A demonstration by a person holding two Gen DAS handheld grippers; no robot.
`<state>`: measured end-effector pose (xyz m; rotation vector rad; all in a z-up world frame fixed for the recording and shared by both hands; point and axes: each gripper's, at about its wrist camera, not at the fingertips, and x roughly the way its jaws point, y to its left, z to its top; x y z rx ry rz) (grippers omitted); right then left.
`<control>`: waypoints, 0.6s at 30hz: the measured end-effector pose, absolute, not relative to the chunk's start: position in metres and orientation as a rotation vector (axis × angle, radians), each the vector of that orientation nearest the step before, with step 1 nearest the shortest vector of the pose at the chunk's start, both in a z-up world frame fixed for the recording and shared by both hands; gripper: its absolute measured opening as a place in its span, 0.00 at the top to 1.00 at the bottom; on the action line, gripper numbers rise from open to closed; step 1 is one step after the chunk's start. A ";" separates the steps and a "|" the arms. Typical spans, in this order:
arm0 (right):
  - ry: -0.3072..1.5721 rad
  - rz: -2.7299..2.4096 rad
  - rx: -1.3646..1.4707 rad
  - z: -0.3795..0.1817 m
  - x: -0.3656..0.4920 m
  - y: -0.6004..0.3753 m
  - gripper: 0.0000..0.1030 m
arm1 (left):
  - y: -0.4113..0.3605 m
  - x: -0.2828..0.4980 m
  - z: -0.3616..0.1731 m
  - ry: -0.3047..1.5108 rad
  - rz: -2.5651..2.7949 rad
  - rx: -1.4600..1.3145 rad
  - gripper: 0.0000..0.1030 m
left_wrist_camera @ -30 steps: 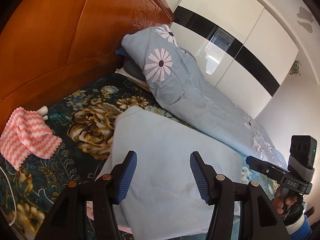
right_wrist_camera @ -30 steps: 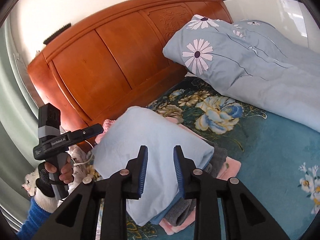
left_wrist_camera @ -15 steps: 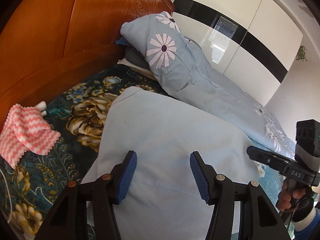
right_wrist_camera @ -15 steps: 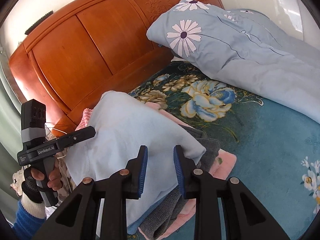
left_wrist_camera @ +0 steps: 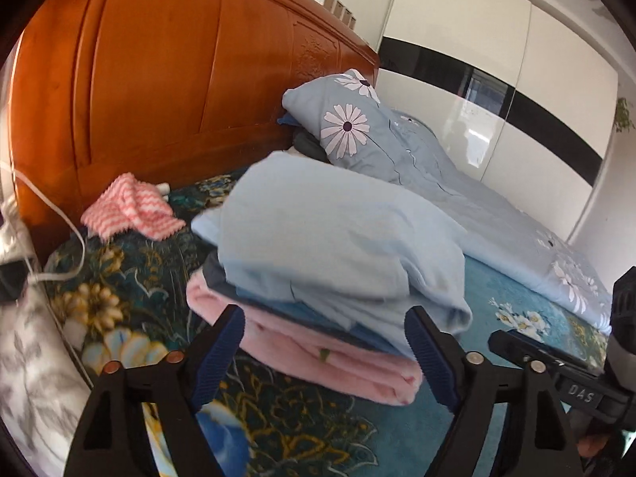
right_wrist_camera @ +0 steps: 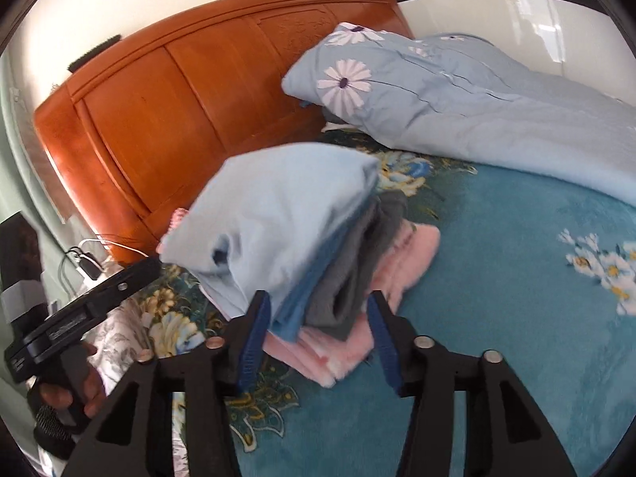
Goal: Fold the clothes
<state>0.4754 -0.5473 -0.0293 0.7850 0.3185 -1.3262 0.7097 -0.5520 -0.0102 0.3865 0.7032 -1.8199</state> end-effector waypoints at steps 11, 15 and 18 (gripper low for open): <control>0.323 -1.491 0.606 -0.020 0.478 -0.507 0.20 | -0.513 0.666 -0.013 0.512 -1.710 0.401 0.00; 0.303 -1.542 0.573 -0.003 0.473 -0.506 0.13 | -0.518 0.668 0.008 0.486 -1.713 0.323 0.00; 0.290 -1.536 0.500 0.014 0.477 -0.505 0.11 | -0.519 0.673 0.018 0.478 -1.656 0.268 0.00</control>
